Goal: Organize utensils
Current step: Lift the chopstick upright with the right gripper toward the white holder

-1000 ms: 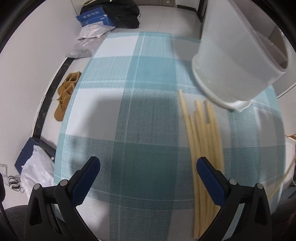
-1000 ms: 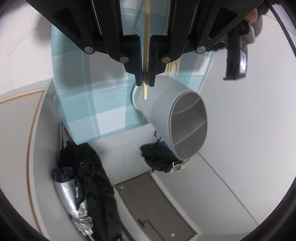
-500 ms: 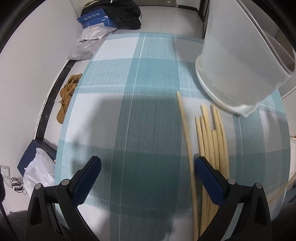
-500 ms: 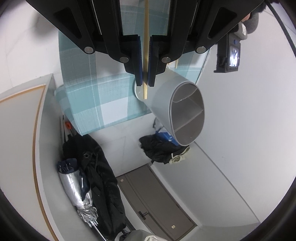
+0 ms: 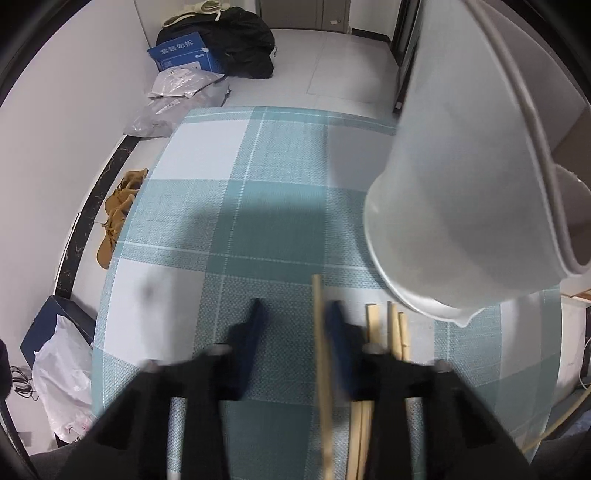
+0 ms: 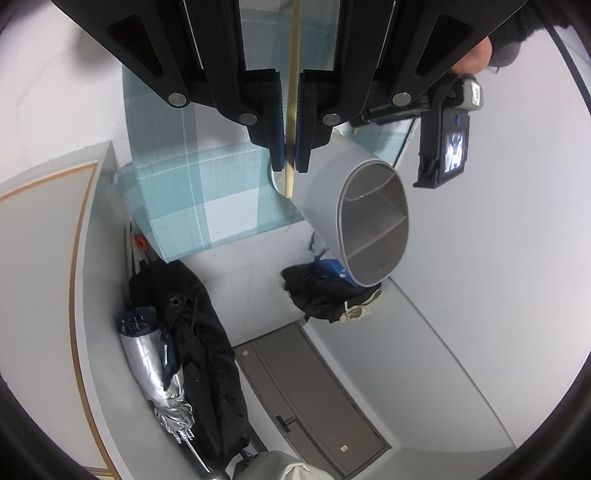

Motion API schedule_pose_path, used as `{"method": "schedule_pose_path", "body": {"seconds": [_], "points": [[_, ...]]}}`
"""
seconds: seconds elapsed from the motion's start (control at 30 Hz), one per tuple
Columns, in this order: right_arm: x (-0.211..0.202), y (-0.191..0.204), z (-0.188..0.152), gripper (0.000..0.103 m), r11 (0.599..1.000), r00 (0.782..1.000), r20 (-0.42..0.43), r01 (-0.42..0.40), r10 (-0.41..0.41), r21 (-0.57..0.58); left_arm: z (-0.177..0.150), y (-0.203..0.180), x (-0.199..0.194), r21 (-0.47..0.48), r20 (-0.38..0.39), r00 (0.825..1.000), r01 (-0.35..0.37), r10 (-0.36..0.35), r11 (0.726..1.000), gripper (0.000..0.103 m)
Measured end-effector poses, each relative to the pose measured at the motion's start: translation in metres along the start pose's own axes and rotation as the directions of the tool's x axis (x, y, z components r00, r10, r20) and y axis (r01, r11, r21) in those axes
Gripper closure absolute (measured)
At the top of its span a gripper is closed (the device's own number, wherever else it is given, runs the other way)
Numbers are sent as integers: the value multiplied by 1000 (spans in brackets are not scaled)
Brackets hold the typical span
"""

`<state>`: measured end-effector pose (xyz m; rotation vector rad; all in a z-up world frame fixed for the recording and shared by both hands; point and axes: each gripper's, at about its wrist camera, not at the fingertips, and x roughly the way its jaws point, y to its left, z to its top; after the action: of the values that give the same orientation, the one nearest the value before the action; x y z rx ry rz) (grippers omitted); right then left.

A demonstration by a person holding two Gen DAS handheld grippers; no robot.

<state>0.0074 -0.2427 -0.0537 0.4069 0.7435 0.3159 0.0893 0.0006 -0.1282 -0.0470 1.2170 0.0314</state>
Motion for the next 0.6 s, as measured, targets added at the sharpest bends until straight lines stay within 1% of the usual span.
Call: {"method": "schedule_pose_path", "body": {"seconds": [0.03,0.07,0.23,0.33,0.4,0.47,0.53,0.6], "points": [[0,1,0,98,1000,1000,3,2,-2,-7,-1,0,0,-2,-7,1000,5,-6,1000,99],[0,3,0,98,1000,1000,4,4,-4,-14,0,0,0,-7,-10,1000,13,-14,1000,101],[0,13,-3,98,998,1000,18,8,-7,-57,0,6,-6,-46,15,1000,26,-25,999,102],[-1,22,-5,98,996,999,33,5,-2,-86,2,8,-24,-60,77,996,58,-54,997,102],[-3,30,-7,98,993,999,47,9,-3,-122,-1,7,-43,-39,132,987,92,-86,995,102],[-5,40,-9,98,987,998,62,14,-4,-162,-4,5,-59,-13,172,980,102,-99,995,102],[-7,49,-11,98,981,997,77,23,-9,-192,-10,4,-79,3,226,965,139,-136,990,102],[-10,57,-13,98,976,996,94,22,-1,-218,-19,4,-102,20,290,944,160,-159,987,102]]}}
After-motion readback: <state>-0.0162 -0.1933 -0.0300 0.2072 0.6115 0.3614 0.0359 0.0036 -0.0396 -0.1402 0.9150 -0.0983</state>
